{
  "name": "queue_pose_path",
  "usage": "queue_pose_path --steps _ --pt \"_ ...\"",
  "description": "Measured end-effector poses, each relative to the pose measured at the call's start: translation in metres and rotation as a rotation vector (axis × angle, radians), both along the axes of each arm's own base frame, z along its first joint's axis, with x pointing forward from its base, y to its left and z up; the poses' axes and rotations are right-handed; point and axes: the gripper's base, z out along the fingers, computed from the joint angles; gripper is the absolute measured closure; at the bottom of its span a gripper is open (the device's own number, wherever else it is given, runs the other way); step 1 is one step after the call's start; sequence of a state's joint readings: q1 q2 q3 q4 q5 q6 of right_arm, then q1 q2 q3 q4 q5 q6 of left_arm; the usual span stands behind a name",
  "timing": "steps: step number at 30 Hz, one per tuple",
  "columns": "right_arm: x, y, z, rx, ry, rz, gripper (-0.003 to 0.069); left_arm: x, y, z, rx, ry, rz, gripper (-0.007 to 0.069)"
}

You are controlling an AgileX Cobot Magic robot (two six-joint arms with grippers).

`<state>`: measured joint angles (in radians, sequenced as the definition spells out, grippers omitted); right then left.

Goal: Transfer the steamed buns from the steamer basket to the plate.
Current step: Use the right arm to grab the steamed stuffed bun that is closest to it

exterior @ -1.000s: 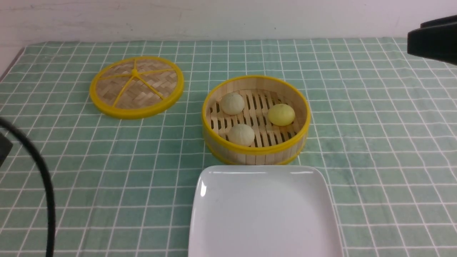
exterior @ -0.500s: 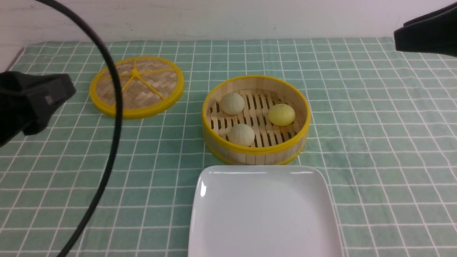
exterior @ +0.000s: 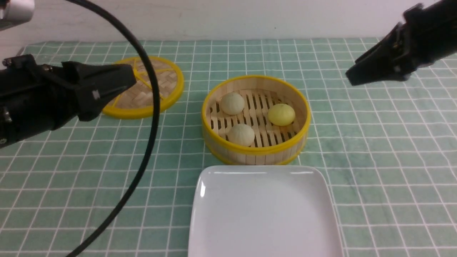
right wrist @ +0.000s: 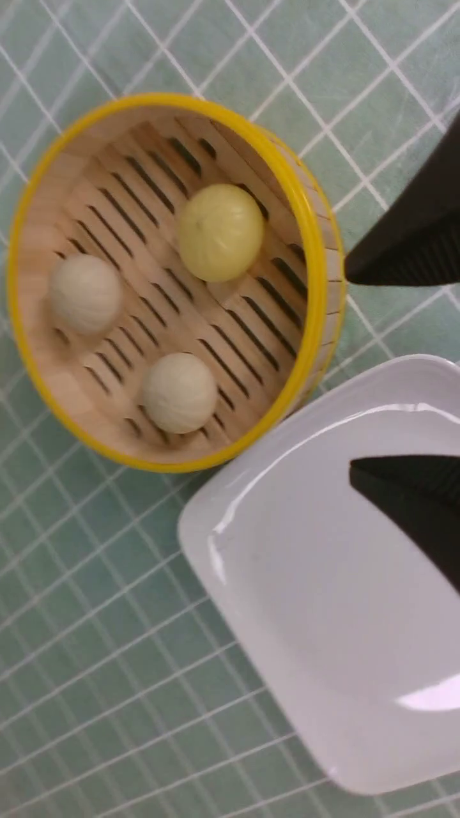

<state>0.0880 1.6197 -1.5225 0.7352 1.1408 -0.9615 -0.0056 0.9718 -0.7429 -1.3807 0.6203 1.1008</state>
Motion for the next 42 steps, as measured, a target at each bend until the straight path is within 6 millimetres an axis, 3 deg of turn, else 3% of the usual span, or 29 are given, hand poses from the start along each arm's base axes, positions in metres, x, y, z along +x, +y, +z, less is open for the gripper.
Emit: queue_pose_path --steps 4,9,16,30,42 --pt "0.025 0.031 -0.013 -0.117 0.028 0.015 0.0290 0.007 -0.002 -0.007 -0.004 0.036 -0.026 0.0277" --pt "0.051 0.046 -0.024 -0.207 0.030 -0.017 0.0290 0.011 -0.004 -0.013 -0.009 0.070 -0.056 0.0277" --pt "0.098 0.066 -0.057 -0.243 0.074 -0.011 0.0290 0.012 -0.006 -0.015 -0.013 0.085 -0.079 0.0277" --pt "0.126 0.089 -0.121 -0.308 0.115 0.023 0.0290 0.011 -0.007 -0.014 -0.011 0.086 -0.096 0.0277" --pt "0.137 0.097 -0.144 -0.313 0.084 0.020 0.0293 0.010 -0.007 -0.015 0.013 0.085 -0.104 0.0277"
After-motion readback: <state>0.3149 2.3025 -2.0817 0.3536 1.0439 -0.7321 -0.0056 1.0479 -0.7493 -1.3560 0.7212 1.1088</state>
